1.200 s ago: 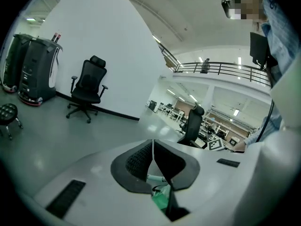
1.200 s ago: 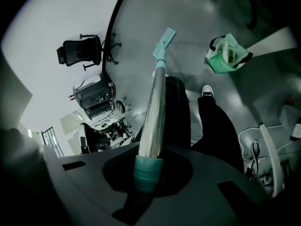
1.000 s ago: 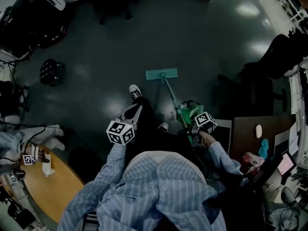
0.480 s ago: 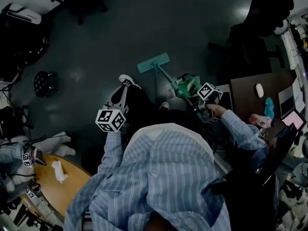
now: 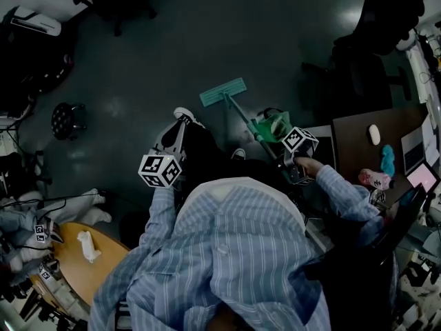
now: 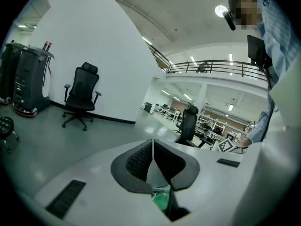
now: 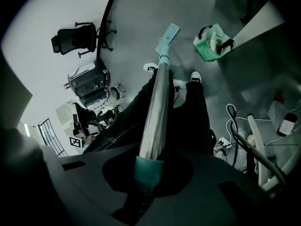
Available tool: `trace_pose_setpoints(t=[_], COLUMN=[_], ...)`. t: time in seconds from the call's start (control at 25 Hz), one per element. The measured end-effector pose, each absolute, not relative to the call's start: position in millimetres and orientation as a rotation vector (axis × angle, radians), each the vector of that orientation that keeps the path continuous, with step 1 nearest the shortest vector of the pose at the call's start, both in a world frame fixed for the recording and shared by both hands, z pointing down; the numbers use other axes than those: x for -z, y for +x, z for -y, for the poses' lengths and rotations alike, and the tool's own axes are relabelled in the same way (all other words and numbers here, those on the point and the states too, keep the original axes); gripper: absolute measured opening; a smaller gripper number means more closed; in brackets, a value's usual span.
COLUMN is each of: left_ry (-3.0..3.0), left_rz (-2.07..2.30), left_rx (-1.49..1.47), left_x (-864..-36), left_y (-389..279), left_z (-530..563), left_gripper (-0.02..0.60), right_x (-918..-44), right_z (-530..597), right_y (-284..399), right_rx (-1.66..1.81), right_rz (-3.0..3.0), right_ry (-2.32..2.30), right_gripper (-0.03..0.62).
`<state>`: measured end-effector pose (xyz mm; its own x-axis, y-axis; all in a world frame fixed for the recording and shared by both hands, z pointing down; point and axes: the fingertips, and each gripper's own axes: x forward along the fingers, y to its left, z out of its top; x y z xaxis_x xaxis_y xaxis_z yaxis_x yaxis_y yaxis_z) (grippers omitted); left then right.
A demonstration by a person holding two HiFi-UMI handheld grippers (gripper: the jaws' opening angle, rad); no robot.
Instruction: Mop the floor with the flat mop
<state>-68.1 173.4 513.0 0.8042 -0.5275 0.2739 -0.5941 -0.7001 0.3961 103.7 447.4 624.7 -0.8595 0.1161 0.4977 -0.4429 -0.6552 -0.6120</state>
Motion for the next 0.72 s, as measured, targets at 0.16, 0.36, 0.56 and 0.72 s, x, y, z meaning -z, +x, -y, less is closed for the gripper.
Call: trace_pose_setpoints(t=[0.16,0.36,0.56,0.72], left_ry=[2.503,2.488,2.474,2.476], left_rz=[0.841,0.853,0.882,0.883], left_rx=[-0.206,-0.215,-0.201,-0.216], left_x=[-515.5,-520.5,-519.6,-519.0], left_y=[-83.6,-91.1,-95.0,-97.6], left_z=[-167.8,-167.6,-165.0,-166.3], left_gripper=[0.009,0.009,0.009,0.009], right_x=[-622.0,-620.6,-621.5,-618.1], right_z=[-442.8,-441.5,-442.4,-444.0], right_y=[88.0,82.7,84.9,87.9], right_rx=[-2.532,-2.531,-2.534,-2.549], right_rz=[1.088,1.096,1.098,1.089], right_ry=[0.599,0.588,0.598,0.633], right_gripper=[0.025,0.025,0.025,0.025])
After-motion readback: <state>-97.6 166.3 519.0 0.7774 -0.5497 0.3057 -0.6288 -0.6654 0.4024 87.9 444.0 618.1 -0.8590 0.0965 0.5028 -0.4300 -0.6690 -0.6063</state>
